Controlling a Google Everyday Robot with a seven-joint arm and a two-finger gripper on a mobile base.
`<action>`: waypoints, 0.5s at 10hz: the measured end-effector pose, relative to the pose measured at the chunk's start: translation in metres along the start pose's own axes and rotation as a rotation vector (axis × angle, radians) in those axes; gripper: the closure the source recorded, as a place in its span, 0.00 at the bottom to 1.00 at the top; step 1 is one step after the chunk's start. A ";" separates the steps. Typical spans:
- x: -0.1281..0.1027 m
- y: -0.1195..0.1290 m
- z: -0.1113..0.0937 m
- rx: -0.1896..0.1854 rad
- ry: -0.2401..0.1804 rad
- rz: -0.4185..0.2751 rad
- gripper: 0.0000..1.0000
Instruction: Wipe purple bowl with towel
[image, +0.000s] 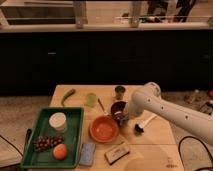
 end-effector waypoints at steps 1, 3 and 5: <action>0.005 -0.002 -0.002 0.002 0.006 0.011 1.00; 0.017 -0.012 -0.001 -0.003 0.021 0.019 1.00; 0.027 -0.027 -0.002 -0.005 0.034 0.016 1.00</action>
